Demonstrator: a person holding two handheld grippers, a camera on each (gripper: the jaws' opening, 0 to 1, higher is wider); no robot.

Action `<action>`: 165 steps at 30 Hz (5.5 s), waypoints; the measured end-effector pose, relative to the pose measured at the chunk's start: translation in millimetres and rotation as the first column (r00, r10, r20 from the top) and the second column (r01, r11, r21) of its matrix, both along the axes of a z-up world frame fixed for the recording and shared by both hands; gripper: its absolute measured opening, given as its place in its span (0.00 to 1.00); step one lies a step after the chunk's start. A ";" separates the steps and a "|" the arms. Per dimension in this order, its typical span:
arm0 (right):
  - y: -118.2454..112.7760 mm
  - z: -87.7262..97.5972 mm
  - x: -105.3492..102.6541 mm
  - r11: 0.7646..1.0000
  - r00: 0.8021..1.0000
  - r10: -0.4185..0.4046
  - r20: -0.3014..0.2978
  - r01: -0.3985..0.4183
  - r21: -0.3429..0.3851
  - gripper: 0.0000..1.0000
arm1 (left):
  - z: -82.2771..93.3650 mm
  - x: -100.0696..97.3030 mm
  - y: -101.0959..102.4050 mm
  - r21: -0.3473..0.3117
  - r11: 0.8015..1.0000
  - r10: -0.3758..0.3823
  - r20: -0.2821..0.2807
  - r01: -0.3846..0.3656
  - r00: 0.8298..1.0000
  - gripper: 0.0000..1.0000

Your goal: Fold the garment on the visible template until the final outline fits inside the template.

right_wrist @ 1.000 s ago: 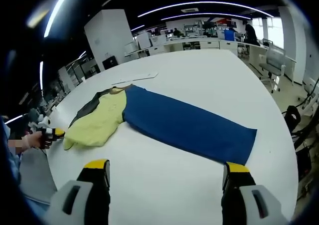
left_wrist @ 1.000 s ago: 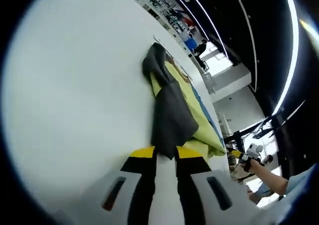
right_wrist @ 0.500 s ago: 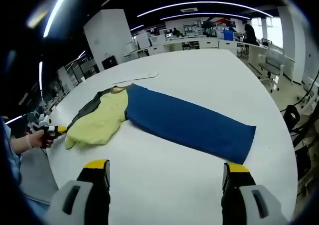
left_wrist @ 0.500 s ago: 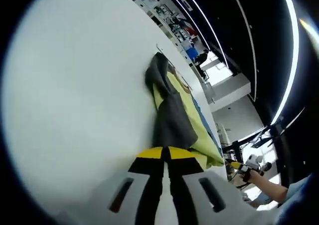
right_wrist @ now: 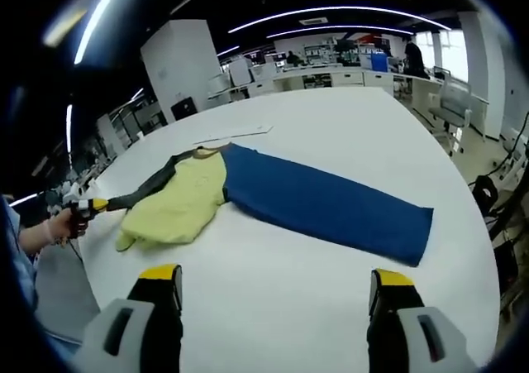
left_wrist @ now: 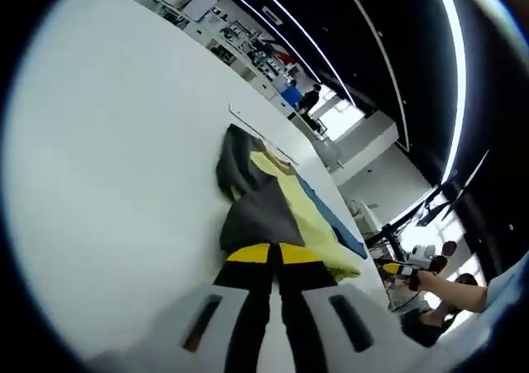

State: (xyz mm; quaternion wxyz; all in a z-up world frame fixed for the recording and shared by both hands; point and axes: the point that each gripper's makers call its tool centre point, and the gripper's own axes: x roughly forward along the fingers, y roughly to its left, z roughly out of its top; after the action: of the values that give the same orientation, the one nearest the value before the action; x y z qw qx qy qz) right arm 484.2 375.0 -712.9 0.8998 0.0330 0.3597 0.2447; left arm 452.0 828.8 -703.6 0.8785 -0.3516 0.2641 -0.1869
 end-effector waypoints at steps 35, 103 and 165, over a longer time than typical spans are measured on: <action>11.0 13.9 -0.5 1.000 1.000 -0.013 0.026 0.013 -0.017 0.94 | 14.5 70.6 160.5 0.294 0.955 0.016 0.081 -0.039 0.997 0.00; 36.3 -8.4 4.6 0.998 0.998 0.033 -0.045 -0.036 -0.051 0.94 | -68.1 55.1 321.5 0.525 0.815 0.353 -0.120 -0.243 0.928 0.00; 31.9 -17.0 -5.0 1.000 0.998 0.012 -0.058 -0.013 -0.027 0.94 | -46.7 82.2 252.4 0.604 0.795 0.088 -0.009 -0.065 0.996 0.24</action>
State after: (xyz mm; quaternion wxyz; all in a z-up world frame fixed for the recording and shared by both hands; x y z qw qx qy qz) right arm 479.2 407.0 -729.9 0.8878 0.0257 0.3892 0.2444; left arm 534.2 1081.1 -750.3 0.9464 -0.0679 0.3115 -0.0510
